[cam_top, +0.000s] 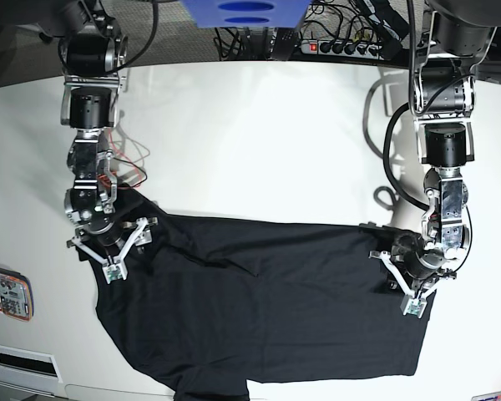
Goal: Fold the T-shirt properly
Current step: 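Pull the held shoulders back toward the robot with both grippers, then lower the shoulders onto the table and open both grippers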
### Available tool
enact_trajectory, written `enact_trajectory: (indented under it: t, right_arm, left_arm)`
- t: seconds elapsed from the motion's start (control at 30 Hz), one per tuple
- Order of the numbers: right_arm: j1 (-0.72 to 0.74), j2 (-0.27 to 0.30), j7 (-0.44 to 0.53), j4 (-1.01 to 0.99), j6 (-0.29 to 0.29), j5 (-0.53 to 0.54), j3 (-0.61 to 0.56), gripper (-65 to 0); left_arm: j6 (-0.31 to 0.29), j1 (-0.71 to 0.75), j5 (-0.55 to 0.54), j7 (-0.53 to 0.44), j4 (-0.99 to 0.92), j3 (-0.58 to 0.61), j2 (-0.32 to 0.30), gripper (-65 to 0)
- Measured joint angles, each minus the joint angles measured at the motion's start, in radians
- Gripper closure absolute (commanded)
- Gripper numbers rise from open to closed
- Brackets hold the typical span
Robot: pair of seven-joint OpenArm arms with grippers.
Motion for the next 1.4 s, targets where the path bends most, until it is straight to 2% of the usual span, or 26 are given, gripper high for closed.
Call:
enact_trajectory:
  t: [0.13, 0.23, 0.27, 0.37, 0.53, 0.67, 0.73, 0.83, 0.9, 1.0, 1.1, 1.23, 1.4]
  right_arm:
    - [0.002, 0.002, 0.043, -0.047, 0.000, 0.014, 0.005, -46.6]
    - [0.011, 0.003, 0.075, -0.081, -0.002, 0.016, 0.006, -46.6]
    - [0.015, 0.003, 0.094, -0.097, -0.004, 0.018, 0.006, -46.6]
    - [0.017, 0.004, 0.145, -0.144, -0.004, 0.038, 0.008, -46.6]
    - [0.024, 0.005, 0.169, -0.177, -0.005, 0.044, 0.012, -46.6]
    - [-0.019, 0.000, 0.187, -0.142, -0.022, 0.047, 0.012, -46.6]
    - [-0.078, 0.000, 0.230, -0.100, -0.024, 0.071, 0.013, -46.6]
    - [-0.130, 0.001, 0.230, -0.039, -0.019, 0.072, 0.013, -46.6]
    - [-0.146, 0.000, 0.215, -0.019, -0.023, 0.077, 0.013, -46.6]
    - [-0.203, 0.006, 0.187, 0.032, -0.026, 0.168, 0.014, -46.6]
    - [-0.252, 0.011, 0.181, 0.073, -0.019, 0.227, 0.018, -46.6]
    - [-0.304, 0.013, 0.187, 0.117, -0.018, 0.230, 0.018, -46.6]
    - [-0.376, 0.012, 0.219, 0.169, -0.019, 0.232, 0.018, -46.6]
  left_arm:
    - [0.000, 0.011, 0.000, -0.003, -0.036, 0.000, 0.000, -17.3]
    - [0.002, -0.008, -0.003, -0.008, -0.171, 0.000, 0.001, -17.4]
    - [0.000, -0.023, -0.026, -0.056, -0.218, 0.000, -0.004, -17.4]
    - [-0.004, -0.080, -0.025, -0.047, -0.313, -0.003, -0.008, -17.0]
    - [0.003, -0.011, -0.034, -0.251, -0.309, -0.004, -0.007, -17.0]
    - [0.004, 0.014, -0.035, -0.237, -0.303, -0.004, -0.008, -16.9]
    - [0.006, 0.036, -0.046, -0.281, -0.297, -0.005, -0.008, -16.9]
    - [0.006, 0.061, -0.063, -0.294, -0.291, -0.012, -0.014, -16.9]
    - [0.006, 0.061, -0.065, -0.271, -0.289, -0.013, -0.014, -16.9]
    - [0.010, 0.089, -0.073, -0.228, -0.238, -0.014, -0.014, -16.9]
    - [0.019, 0.185, -0.078, -0.221, -0.113, -0.016, -0.017, -16.9]
    - [0.027, 0.309, -0.084, -0.185, 0.055, -0.021, -0.017, -16.9]
    - [0.010, 0.410, -0.085, 0.028, 0.244, -0.093, -0.005, -16.9]
